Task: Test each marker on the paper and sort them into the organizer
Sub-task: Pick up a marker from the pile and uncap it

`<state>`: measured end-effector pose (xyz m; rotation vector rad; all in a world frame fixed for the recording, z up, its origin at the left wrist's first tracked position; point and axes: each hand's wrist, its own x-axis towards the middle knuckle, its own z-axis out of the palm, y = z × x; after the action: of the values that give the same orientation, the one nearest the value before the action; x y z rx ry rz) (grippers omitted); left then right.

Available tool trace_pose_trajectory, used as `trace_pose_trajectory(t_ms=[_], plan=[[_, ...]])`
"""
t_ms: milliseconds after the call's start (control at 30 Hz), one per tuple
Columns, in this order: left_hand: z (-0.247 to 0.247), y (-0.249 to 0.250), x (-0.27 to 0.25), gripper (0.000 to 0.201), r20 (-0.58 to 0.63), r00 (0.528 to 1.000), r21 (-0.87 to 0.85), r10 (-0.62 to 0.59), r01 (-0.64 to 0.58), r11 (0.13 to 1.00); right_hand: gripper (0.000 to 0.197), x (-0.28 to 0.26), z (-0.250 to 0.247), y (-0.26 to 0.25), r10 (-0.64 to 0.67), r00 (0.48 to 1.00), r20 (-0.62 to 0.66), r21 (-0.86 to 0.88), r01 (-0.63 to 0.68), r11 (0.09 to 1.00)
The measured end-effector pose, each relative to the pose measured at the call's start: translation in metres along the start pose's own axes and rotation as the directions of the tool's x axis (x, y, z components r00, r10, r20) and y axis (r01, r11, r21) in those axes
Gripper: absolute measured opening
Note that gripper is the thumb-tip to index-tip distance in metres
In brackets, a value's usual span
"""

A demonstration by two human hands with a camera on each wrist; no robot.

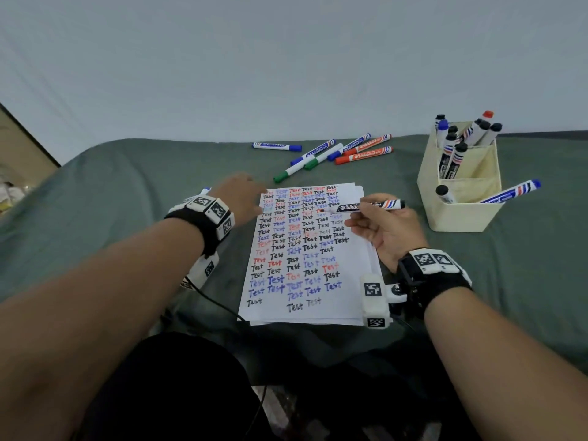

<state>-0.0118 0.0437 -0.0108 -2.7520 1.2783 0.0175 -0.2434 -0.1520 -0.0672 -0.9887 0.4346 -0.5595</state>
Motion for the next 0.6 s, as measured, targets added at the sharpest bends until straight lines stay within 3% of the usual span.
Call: trace_pose_trajectory(t_ms=[167,267,400,600], plan=[[0.007,-0.013,-0.001,0.037,0.084,0.985,0.040,-0.149,0.146,0.988,0.012,-0.001,0.001,0.001,-0.046,0.999,-0.011,-0.077,0.045,0.996],[0.005,-0.015,-0.001,0.026,0.058,0.980,-0.010,-0.191,0.191,0.981,0.016,-0.001,0.000,0.002,-0.051,0.998,-0.023,-0.105,0.048,0.993],[-0.001,-0.004,0.001,0.024,-0.012,0.990,-0.069,-0.138,0.137,0.988,0.015,-0.001,-0.002,0.002,-0.038,0.999,-0.007,-0.057,0.038,0.998],[-0.004,0.027,-0.002,0.023,-0.097,0.995,-0.317,-0.025,-0.007,0.948,0.016,-0.002,-0.001,0.000,-0.028,1.000,0.012,-0.054,0.029,0.998]])
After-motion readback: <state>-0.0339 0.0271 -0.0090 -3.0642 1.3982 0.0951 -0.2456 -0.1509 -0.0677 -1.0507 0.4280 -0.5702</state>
